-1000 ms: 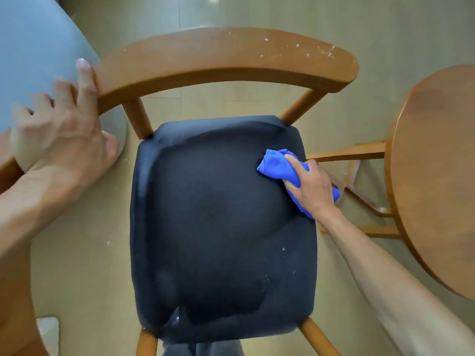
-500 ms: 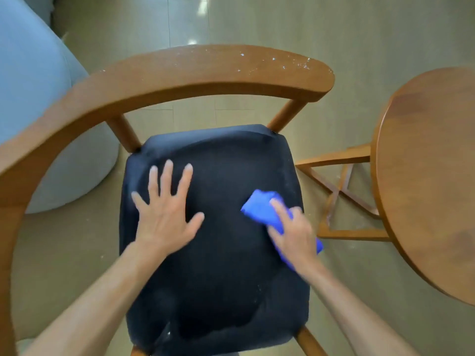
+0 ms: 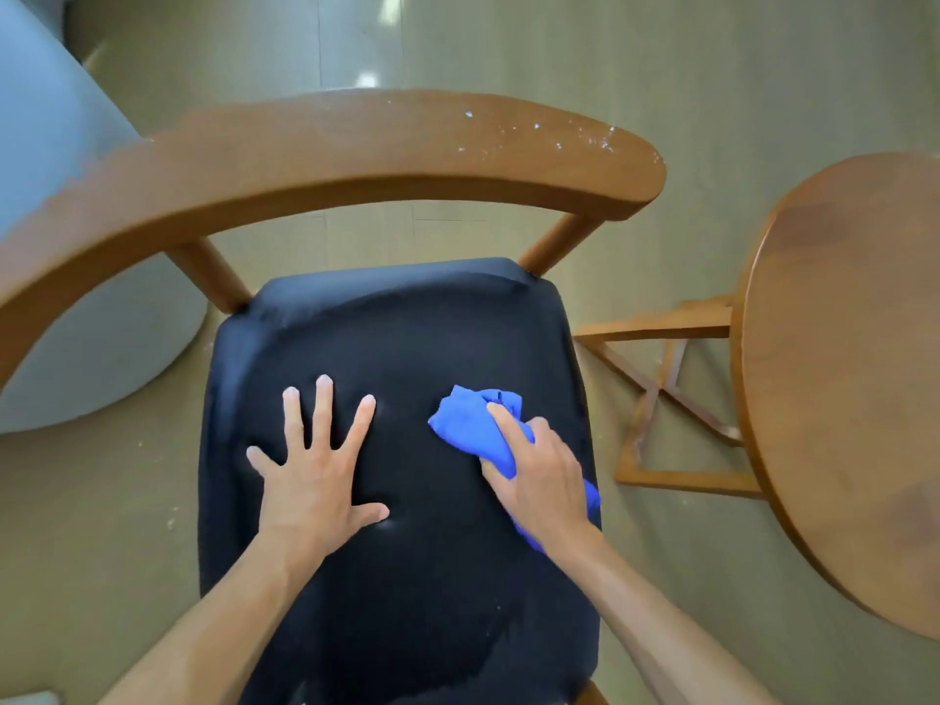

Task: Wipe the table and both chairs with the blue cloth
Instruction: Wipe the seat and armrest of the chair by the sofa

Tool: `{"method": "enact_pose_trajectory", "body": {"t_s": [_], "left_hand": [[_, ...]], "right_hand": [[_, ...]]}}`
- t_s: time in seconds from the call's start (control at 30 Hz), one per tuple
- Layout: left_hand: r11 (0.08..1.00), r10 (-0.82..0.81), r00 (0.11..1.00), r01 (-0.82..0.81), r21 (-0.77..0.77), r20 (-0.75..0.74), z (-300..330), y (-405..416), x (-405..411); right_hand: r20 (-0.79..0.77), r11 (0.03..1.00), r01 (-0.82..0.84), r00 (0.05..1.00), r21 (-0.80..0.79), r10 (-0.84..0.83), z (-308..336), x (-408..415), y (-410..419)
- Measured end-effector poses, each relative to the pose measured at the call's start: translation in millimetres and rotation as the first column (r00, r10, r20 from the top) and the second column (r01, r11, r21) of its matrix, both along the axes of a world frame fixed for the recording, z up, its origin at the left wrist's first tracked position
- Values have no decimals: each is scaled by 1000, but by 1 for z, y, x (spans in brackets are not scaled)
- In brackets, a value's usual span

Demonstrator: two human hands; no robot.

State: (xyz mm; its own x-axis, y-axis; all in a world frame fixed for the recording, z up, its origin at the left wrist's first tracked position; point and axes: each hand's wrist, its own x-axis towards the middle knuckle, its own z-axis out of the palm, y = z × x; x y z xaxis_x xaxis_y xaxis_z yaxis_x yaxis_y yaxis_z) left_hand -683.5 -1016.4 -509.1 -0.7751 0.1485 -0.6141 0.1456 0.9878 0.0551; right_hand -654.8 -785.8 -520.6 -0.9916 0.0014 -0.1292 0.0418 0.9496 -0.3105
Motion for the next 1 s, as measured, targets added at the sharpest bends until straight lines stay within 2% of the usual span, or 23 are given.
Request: {"method": "enact_pose_trajectory", "body": {"t_s": [0.03,0.1,0.2,0.27,0.3,0.43,0.5,0.53,0.6,0.67,0.7,0.73,0.8,0.87,0.9,0.93,1.0], "left_hand": [[1000,-8,1000,8,-5,-6,0,0,0],[1000,-20,1000,20,-9,-15,-1,0,1],[1000,-21,999,21,-8,-24,-4,0,2],[1000,-17,1000,16,-11,-10,-3,0,0],[1000,-14,1000,14,-13,6,-3,2,0],[1000,-15,1000,15,-27,-1,-1,5,0],[1000,-7,1000,7,-8,17,-4,3,1],[1000,0,1000,-1,14,20,-6,2,1],[999,8,1000,-7,39,-14,-7,-2,2],[999,12,1000,-11,39,-20,-8,-4,3],[999,10,1000,-9,48,-28,-8,-5,3],[998,12,999,-8,62,-50,-8,-6,3],[995,21,997,-13,96,-79,-5,-14,7],[993,45,995,-34,117,-86,-5,-29,21],[991,74,995,-66,116,-70,-4,-37,30],[989,106,993,-100,112,-50,-5,-43,40],[983,143,990,-139,119,-23,-6,-48,49]], "right_hand": [[-2,999,39,999,-13,-39,0,-18,4],[15,967,253,967,-19,-253,7,-72,10],[151,807,575,817,-136,-557,6,-156,19],[143,766,631,775,-124,-616,6,-173,9],[133,782,617,785,-83,-605,8,-167,2],[75,886,463,885,-28,-460,1,-126,-83],[50,959,281,959,-36,-280,0,-121,-137],[55,994,110,993,-13,-109,0,-121,-156],[24,982,-185,982,32,185,2,-129,-167],[-77,951,-305,948,54,308,-1,-141,-144],[-126,951,-302,943,68,309,-4,-147,-125],[-146,968,-240,958,68,247,-6,-151,-103],[-64,999,40,997,35,-38,-4,-156,-55],[20,911,412,911,-36,-411,0,-156,-29],[27,856,515,857,-42,-514,2,-158,-31],[10,856,517,856,-8,-517,1,-159,-42],[-38,938,342,940,57,-340,-2,-148,-70]]}}
